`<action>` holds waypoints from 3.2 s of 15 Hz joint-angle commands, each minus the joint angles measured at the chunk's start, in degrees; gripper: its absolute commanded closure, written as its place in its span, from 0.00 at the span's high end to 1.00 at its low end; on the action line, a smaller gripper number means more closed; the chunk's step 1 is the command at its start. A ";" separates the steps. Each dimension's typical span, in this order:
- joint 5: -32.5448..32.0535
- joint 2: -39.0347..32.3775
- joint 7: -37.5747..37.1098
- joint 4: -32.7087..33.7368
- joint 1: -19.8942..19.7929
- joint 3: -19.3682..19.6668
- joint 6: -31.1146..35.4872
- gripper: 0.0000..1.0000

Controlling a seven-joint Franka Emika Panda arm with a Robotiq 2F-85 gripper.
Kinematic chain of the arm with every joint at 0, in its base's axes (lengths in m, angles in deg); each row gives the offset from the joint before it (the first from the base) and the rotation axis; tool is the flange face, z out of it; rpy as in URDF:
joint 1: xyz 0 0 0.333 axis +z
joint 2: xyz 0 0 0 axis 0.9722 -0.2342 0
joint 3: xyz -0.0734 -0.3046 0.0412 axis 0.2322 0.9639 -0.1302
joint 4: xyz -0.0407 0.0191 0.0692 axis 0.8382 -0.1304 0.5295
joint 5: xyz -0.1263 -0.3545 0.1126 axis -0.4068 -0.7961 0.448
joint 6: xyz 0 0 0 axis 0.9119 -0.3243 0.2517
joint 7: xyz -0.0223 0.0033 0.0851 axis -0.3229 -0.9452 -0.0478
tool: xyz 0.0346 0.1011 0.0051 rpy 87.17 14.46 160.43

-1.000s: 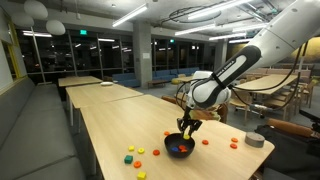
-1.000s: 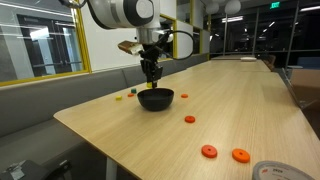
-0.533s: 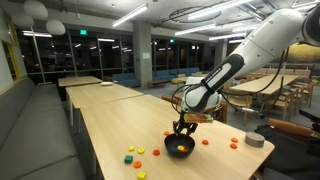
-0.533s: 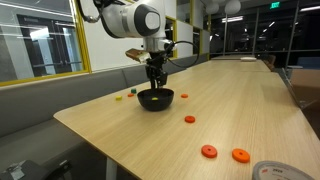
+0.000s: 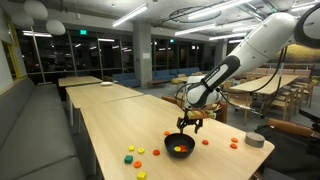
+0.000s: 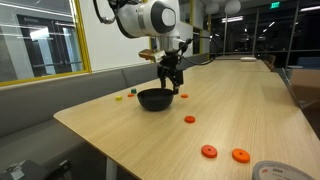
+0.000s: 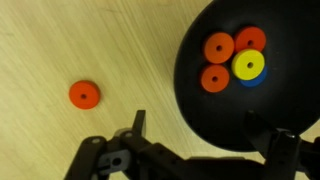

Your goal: Put one yellow ring and three orange rings inside the black bowl

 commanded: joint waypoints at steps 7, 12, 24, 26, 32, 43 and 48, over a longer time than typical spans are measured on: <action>-6.89 7.48 -2.46 -2.63 -5.15 5.53 -9.83 1.00; -0.04 5.77 2.37 -6.05 -6.80 4.56 -7.71 1.00; 7.14 -5.09 8.31 -1.68 -8.41 4.16 -5.39 1.00; 8.66 -4.96 8.88 -1.81 -8.41 3.55 -5.47 1.00; 5.85 -4.34 5.41 -3.60 -6.43 4.13 2.92 1.00; 4.58 -4.65 5.40 -5.96 -6.40 4.70 7.70 1.00; 4.62 -4.84 5.46 -6.71 -6.46 4.86 8.60 1.00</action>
